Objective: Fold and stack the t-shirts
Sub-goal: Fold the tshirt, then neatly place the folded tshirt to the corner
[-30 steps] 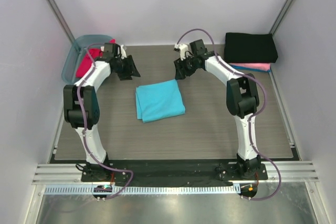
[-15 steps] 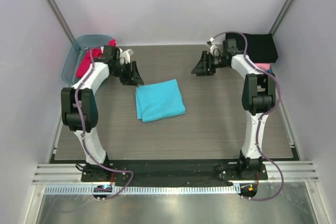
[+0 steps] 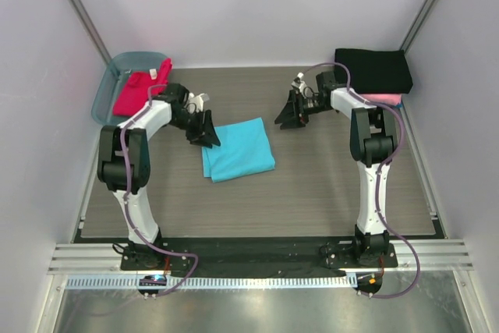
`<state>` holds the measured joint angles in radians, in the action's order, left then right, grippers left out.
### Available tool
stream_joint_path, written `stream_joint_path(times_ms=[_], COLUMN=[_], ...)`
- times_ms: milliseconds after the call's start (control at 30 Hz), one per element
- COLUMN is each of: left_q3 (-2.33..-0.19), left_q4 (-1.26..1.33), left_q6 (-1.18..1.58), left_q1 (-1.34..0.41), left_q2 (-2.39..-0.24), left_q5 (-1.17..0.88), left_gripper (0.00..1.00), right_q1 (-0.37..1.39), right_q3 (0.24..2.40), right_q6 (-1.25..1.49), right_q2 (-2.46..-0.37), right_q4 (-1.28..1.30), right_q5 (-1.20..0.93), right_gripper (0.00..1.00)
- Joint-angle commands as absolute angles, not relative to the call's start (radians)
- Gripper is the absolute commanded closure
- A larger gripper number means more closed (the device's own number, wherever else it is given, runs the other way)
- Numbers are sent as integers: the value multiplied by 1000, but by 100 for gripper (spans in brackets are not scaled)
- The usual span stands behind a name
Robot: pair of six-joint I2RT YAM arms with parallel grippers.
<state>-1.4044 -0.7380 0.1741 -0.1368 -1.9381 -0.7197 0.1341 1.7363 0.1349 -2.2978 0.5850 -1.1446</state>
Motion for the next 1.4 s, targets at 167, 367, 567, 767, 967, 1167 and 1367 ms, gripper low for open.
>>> stream_joint_path(times_ms=[167,367,567,767,967,1167,1367], left_q3=[-1393,-1374,-1371,-1381,-1371,-1358,-1350], left_q4=[-749,-742,-736,-729,-716,-707,-707], left_q6=[141,141,141,143,149,149,147], left_q1=[-149,-150,-152,-163,-179,-193,-202], left_q2=[-1957,-1954,-1983,-2002,-2011,-2000,-1964], left_q5=[-663,-649,-650,-653,-655,-649,-632], left_gripper=[59,60,62,63,63,63,63], right_q1=[175,238,281,301,325,351,356], right_q3=[1767,1766,1743,1749,1764,1790,1832], right_q6=[20,5,6,15,61,117,130], right_q2=[-2344,-2378,-2396,-2421,-2453,-2471,-2445], right_q4=[696,712,706,696,654,586,563], right_q5=[-1009,-1015,-1037,-1012,-1003,-999,-945], right_gripper=[37,37,38,38,43,51,83])
